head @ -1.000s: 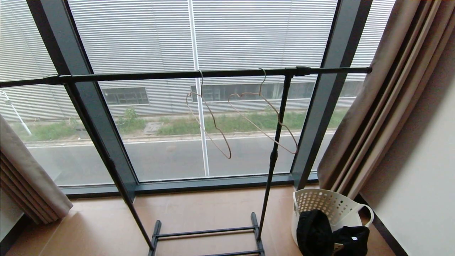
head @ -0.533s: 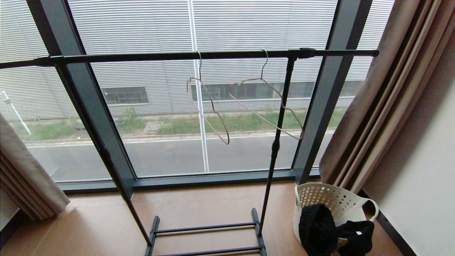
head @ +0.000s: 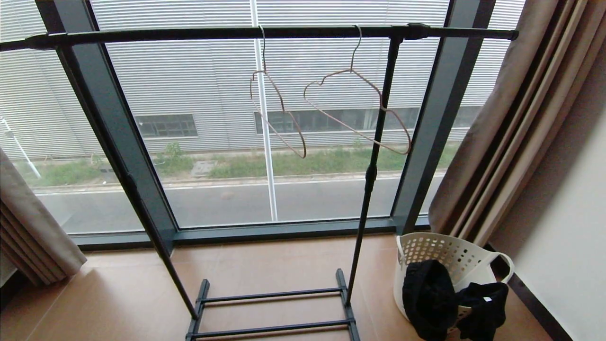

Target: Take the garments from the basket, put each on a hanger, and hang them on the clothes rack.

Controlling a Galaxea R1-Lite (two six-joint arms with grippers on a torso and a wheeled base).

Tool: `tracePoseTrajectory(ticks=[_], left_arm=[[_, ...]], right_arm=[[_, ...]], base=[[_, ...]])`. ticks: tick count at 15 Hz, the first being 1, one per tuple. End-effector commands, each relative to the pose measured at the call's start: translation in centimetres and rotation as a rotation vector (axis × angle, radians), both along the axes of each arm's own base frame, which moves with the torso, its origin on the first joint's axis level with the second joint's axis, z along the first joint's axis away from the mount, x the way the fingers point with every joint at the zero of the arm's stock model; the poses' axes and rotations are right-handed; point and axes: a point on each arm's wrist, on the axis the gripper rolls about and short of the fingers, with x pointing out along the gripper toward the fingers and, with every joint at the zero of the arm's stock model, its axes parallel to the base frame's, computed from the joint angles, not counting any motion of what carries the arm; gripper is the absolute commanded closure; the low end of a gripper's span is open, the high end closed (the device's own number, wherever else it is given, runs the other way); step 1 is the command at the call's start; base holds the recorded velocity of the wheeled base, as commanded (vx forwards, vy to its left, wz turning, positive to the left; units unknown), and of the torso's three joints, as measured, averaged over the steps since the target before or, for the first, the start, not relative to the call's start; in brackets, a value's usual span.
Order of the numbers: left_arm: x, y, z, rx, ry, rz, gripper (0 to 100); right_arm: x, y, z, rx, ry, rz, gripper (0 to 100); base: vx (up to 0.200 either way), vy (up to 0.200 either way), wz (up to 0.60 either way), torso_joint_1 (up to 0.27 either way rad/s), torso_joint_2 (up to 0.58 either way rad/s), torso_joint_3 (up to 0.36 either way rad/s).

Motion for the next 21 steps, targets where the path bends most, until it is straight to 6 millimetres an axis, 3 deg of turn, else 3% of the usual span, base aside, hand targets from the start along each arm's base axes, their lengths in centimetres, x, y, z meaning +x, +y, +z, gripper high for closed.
tracePoseTrajectory(ticks=[1, 7, 14, 17, 21], left_arm=[[0.01, 0.0, 0.0, -0.001, 0.001, 0.0, 0], [0.01, 0.0, 0.0, -0.001, 0.001, 0.0, 0], [0.02, 0.0, -0.05, 0.022, 0.002, -0.002, 0], [0.02, 0.0, -0.05, 0.021, 0.002, -0.003, 0], [0.02, 0.0, -0.05, 0.021, 0.002, -0.003, 0]], right_arm=[[0.01, 0.0, 0.01, 0.0, 0.001, 0.0, 0], [0.01, 0.0, -0.01, 0.0, 0.003, 0.002, 0], [0.01, 0.0, 0.01, 0.0, 0.001, 0.0, 0], [0.01, 0.0, 0.01, 0.0, 0.001, 0.0, 0], [0.01, 0.0, 0.01, 0.0, 0.001, 0.0, 0]], base=[[0.0, 0.0, 0.0, -0.178, 0.5, 0.32], [0.0, 0.0, 0.0, -0.132, 0.41, 0.275], [0.0, 0.0, -0.51, -0.004, 0.03, 0.025], [0.0, 0.0, 0.0, 0.0, 0.0, 0.0], [0.0, -0.2, 0.0, 0.002, 0.0, 0.001]])
